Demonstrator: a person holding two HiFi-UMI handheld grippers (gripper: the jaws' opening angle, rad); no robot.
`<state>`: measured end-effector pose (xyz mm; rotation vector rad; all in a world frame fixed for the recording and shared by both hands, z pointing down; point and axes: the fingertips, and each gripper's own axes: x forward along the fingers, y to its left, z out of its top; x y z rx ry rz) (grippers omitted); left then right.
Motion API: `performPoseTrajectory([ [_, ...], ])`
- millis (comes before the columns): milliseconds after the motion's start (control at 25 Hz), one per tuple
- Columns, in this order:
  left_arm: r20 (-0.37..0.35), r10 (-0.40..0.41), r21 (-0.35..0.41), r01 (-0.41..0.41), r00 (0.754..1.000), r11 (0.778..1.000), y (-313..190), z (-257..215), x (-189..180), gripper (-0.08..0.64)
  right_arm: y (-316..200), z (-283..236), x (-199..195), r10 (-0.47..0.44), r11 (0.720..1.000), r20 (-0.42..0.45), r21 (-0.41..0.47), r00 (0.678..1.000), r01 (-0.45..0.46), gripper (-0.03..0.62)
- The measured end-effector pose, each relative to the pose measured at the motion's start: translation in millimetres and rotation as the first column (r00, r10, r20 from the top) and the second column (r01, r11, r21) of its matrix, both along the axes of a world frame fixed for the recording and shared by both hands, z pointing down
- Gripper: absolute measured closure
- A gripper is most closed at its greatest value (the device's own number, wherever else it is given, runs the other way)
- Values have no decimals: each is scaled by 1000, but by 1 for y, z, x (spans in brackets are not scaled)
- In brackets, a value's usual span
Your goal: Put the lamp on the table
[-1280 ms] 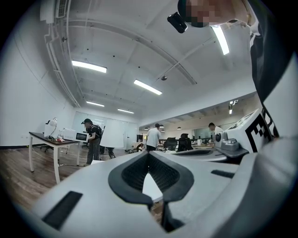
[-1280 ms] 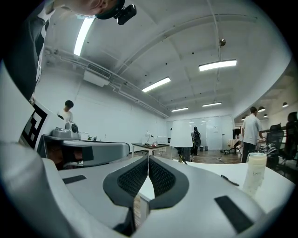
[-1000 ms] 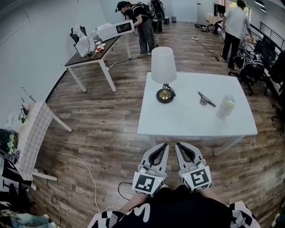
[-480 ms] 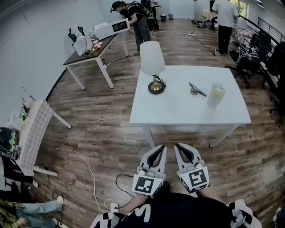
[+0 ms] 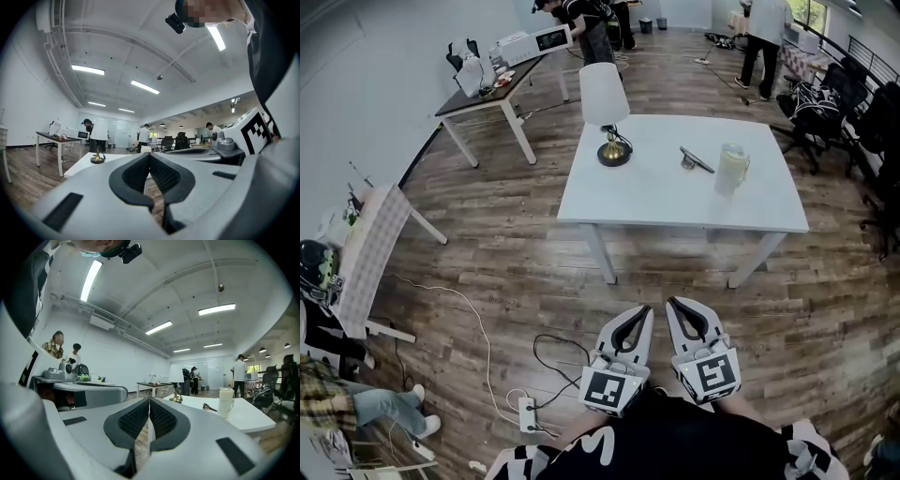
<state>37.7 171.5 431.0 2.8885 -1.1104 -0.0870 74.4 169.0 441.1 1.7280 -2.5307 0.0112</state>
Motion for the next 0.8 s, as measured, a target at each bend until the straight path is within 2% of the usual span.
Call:
performPoseTrajectory([
  [160,22,13,-12,-13,1000,1000,23,4,8,555,22,9,5,-3,1000,-5,-25,1000,3,572],
  [320,24,28,-1,-28,999,1000,31,0,17,555,29,2,14,1,1000,-13,0,1000,-1,572],
  [480,-5,7,6,-7,1000,1000,35,-9,15,555,35,-9,16,4,1000,4,24,1000,-5,572],
  [640,26,25,-12,-25,999,1000,44,0,20,555,42,2,17,0,1000,28,-6,1000,0,572],
  [800,45,35,3,-35,998,999,47,6,22,555,41,-5,11,-21,999,2,35,1000,21,574],
])
